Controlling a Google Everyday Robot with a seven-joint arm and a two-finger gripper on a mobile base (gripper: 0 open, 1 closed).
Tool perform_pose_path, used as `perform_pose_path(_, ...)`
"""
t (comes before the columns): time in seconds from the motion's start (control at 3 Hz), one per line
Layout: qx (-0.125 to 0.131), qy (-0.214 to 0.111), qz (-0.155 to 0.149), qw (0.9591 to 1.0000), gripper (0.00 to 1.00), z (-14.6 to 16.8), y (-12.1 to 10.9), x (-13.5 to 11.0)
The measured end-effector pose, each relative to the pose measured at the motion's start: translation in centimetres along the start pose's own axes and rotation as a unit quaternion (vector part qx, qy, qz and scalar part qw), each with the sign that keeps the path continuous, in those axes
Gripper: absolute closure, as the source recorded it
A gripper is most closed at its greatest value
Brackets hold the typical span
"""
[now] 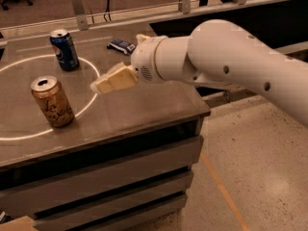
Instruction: Move pepsi can near rxbar blueberry
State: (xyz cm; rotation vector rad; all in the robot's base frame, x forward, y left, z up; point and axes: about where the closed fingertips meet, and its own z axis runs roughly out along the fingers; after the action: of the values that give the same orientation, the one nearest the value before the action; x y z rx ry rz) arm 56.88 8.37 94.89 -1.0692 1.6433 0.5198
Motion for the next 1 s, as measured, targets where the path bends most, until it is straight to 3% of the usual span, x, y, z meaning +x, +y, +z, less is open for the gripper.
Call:
perform_pose_path(0.67,0.028,-0.079,-0.001,0.9965,0.00,4.3,-0.4,2.3)
perform_pose_path(1.0,0.028,-0.079,-0.001,0.9965,0.00,4.3,-0.4,2.3)
